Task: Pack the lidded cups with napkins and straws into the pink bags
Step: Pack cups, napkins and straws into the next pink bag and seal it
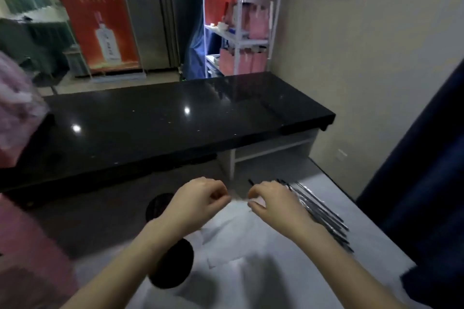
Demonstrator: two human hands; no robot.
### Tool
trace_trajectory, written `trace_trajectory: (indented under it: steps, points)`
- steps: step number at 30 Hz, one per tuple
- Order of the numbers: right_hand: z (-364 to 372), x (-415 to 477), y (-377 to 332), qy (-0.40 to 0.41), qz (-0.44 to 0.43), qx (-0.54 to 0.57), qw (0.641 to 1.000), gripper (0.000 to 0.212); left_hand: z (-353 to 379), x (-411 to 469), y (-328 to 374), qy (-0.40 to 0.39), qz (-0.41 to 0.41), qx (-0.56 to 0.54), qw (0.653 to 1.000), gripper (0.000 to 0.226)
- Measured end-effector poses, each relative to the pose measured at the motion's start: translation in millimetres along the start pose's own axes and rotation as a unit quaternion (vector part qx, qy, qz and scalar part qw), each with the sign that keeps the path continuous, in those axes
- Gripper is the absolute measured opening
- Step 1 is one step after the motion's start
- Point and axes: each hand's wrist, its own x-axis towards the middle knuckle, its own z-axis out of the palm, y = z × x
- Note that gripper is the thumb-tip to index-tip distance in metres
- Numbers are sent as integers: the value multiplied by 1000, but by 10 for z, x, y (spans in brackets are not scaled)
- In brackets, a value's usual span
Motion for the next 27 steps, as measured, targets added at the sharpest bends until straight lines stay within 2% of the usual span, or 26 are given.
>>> trace_trajectory:
  steps: [3,7,11,14,17,24,27]
  points:
    - [96,-131,580,-24,83,-4,996,24,495,407,178,-89,19,14,996,17]
    - [358,-304,1095,-76,145,-33,986,42,1113,738,307,-172,29,38,984,30]
    - [668,-412,1290,-98,137,-89,982,45,1600,928,405,-178,77,101,976,41]
    - [807,-430,1326,-90,139,-97,981,45,1838,1021,475,-195,88,153,965,35]
    - [886,-438,1375,-67,140,-93,984,35,1992,1063,487,-213,88,185,955,26]
    - [875,-450,1371,-30,149,-86,985,20,2052,1100,407,-194,104,161,962,18]
    - [856,-456,1347,-26,154,-86,984,25,2042,1087,402,-191,118,154,962,18]
